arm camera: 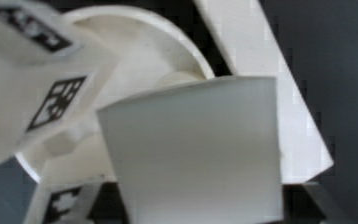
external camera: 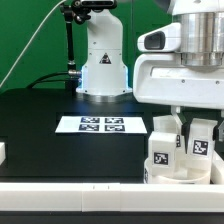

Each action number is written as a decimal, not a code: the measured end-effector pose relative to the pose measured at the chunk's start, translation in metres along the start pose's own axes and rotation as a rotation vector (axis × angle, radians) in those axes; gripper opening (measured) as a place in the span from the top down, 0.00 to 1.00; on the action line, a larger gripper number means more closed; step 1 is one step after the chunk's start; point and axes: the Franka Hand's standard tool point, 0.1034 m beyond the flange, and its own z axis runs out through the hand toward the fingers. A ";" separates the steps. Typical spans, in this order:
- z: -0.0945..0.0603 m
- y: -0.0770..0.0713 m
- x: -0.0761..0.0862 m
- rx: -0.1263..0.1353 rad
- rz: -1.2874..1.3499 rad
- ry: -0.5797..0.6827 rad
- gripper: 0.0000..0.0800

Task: Assemble stool

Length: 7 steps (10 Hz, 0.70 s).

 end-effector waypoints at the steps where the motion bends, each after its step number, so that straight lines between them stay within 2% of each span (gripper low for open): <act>1: 0.000 0.000 0.000 0.000 0.089 0.000 0.57; 4: 0.001 0.000 -0.001 0.009 0.306 -0.008 0.57; 6: 0.001 0.000 0.000 0.035 0.517 -0.022 0.57; 7: 0.001 0.000 0.002 0.056 0.604 -0.021 0.57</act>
Offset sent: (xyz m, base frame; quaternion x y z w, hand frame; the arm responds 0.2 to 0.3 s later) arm 0.0000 0.0000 0.0000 0.0000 0.0000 0.1938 0.9810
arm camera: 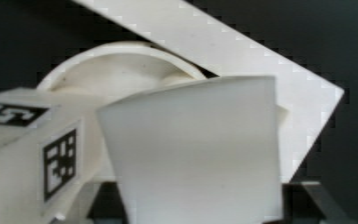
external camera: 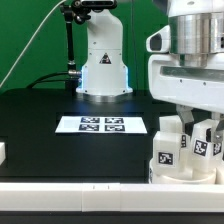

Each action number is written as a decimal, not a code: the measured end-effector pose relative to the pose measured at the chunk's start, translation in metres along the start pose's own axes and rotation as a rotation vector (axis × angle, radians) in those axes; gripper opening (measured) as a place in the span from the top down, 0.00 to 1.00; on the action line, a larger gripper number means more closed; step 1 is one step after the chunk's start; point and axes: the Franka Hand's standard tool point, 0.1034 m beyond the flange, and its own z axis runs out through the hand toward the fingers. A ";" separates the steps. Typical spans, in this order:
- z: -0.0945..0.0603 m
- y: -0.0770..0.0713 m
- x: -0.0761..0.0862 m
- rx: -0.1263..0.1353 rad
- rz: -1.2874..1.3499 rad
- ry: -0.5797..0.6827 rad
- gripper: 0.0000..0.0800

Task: Assemble stool

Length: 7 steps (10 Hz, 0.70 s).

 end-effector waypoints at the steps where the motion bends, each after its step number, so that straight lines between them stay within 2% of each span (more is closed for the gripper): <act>1: 0.000 0.000 0.000 0.011 0.110 -0.005 0.57; 7: 0.002 0.001 -0.004 0.014 0.608 -0.037 0.57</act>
Offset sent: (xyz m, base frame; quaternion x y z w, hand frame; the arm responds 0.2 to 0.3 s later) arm -0.0107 0.0032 -0.0045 0.0065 -0.0229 0.2184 0.9756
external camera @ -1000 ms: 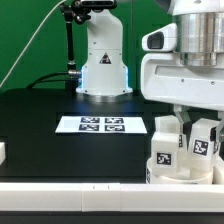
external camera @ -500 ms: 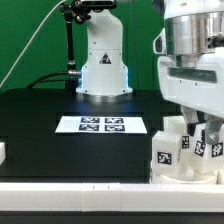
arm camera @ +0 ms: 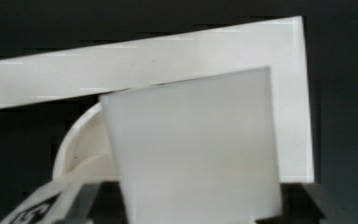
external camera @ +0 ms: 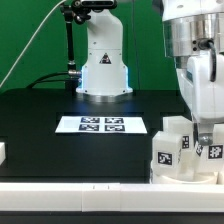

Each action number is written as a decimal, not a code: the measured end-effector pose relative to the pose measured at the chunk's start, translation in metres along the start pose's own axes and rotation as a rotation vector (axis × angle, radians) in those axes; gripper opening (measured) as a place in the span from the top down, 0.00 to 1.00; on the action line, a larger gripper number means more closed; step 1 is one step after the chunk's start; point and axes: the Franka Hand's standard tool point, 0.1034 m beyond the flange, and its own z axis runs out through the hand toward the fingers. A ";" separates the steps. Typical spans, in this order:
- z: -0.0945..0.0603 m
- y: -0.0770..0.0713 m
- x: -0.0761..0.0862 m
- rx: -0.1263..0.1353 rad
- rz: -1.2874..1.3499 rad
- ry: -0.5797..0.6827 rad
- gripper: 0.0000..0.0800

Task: Assemble stool

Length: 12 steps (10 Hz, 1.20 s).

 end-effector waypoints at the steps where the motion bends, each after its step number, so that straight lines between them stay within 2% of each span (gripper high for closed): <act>1: 0.000 0.001 -0.001 -0.001 0.060 -0.001 0.57; 3: 0.001 0.001 -0.002 -0.001 0.129 -0.001 0.57; 4: 0.001 0.001 -0.002 -0.001 0.129 -0.001 0.48; 5: 0.001 0.001 -0.002 -0.001 0.124 -0.001 0.48; 6: 0.000 0.002 -0.004 -0.006 0.082 0.001 0.31; 7: -0.006 0.000 -0.009 -0.013 0.021 -0.006 0.23; 9: -0.020 -0.002 -0.026 -0.035 -0.059 -0.013 0.20; 10: -0.024 -0.002 -0.032 -0.033 -0.131 -0.018 0.19; 12: -0.022 -0.002 -0.030 -0.033 -0.287 -0.018 0.19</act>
Offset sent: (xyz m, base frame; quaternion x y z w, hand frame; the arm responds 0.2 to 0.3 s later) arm 0.0000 0.0000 0.0000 0.0000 0.0000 0.1296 0.9916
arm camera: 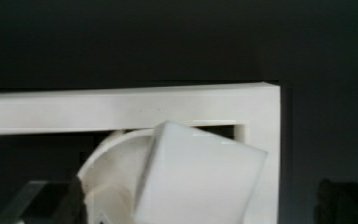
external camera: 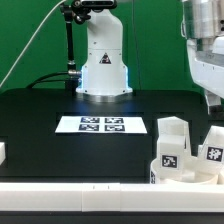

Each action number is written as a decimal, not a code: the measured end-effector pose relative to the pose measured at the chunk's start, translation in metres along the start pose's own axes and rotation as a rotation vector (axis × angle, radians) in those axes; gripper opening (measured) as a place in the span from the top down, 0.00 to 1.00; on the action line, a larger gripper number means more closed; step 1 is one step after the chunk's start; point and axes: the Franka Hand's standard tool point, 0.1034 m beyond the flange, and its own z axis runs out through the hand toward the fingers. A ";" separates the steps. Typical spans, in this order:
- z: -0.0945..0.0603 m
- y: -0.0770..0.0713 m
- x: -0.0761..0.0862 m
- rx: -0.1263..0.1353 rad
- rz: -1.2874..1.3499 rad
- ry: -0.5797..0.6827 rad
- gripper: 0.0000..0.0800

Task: Assemble stool

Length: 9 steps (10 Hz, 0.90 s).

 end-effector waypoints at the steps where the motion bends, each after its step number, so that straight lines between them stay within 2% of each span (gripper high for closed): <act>1: 0.000 0.000 0.000 0.000 -0.062 0.000 0.19; 2: 0.000 0.000 0.000 -0.001 -0.116 0.001 0.19; 5: 0.000 0.000 0.001 -0.018 -0.531 0.036 0.19; 7: 0.000 -0.001 -0.002 -0.006 -0.726 0.044 0.19; 9: 0.002 0.000 -0.003 -0.018 -0.886 0.046 0.19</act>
Offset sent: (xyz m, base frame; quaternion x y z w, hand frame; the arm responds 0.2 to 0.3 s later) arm 0.0028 0.0001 0.0024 -0.0359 0.0245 -0.2833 0.9580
